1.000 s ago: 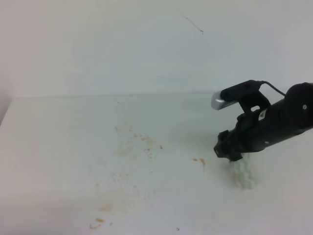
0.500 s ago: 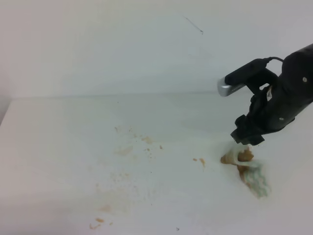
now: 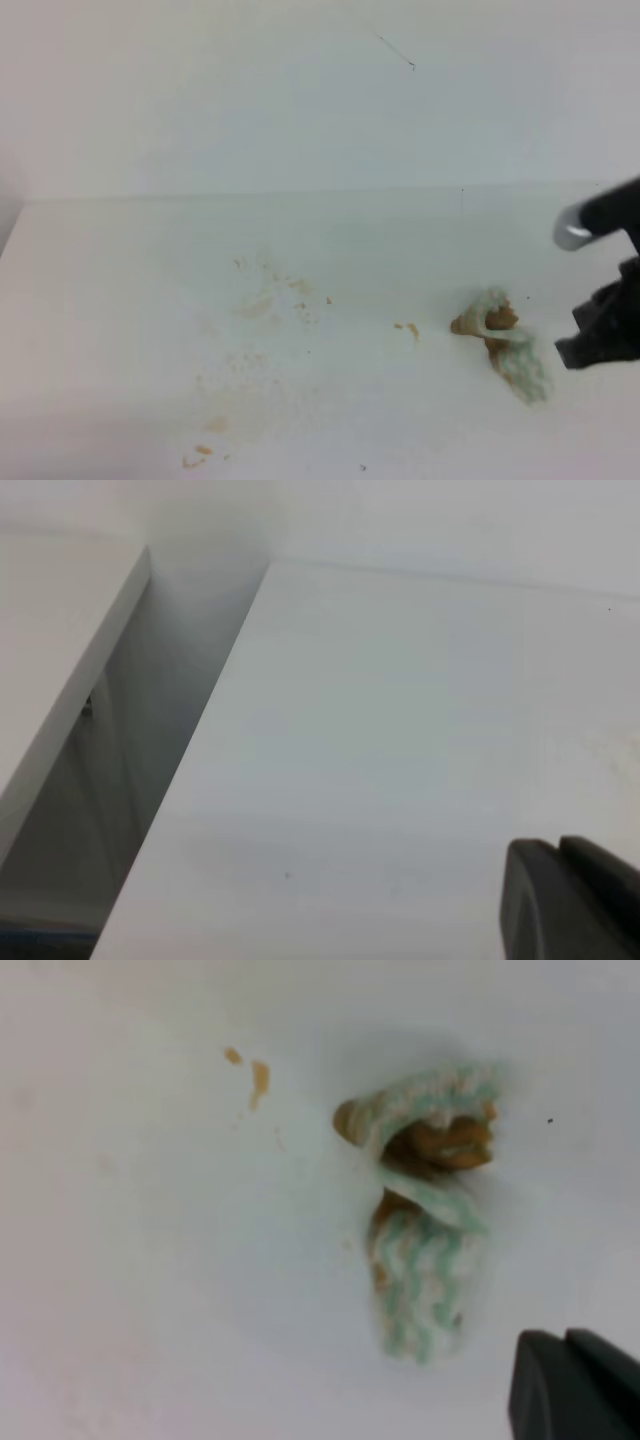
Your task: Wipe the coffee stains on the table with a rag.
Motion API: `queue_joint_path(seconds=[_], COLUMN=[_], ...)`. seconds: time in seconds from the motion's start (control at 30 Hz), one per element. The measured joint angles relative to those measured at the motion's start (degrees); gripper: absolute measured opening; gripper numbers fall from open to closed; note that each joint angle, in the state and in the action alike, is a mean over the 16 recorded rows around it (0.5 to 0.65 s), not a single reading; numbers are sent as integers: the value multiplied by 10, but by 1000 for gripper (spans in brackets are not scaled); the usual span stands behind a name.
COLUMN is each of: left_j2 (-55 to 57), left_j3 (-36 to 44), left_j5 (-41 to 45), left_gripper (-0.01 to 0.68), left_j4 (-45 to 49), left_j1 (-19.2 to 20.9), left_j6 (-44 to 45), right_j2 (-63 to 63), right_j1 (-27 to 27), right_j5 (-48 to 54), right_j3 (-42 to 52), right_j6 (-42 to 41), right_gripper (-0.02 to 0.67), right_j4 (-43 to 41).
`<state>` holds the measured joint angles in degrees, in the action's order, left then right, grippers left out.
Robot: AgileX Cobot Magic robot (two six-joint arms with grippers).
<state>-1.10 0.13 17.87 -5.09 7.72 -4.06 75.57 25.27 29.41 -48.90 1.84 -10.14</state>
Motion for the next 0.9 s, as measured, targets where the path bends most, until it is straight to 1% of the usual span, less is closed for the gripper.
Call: queue_joint_path(seconds=[0.17,0.3,0.43,0.73,0.9], left_j2=[1,0,1,1,1], left_j3=[-1,-1,0,1,3], left_j5=[0,0,0,0,0], left_gripper=[-3,-3,-3,-3,-3], left_j4=[0,0,0,0,0], left_j1=[0,0,0,0,0], left_j6=[0,0,0,0,0], right_j2=[-120,-185,-219,-246,-295], right_j1=[0,0,0,0,-8], right_j5=[-114,-162,-168,-155,-145], right_j3=[120,173,188,189,192], right_j6=[30,41,40,38,38], right_gripper=[-2,-2,-2,-3,-3], right_j4=[-7,-15,-24,-34,-48])
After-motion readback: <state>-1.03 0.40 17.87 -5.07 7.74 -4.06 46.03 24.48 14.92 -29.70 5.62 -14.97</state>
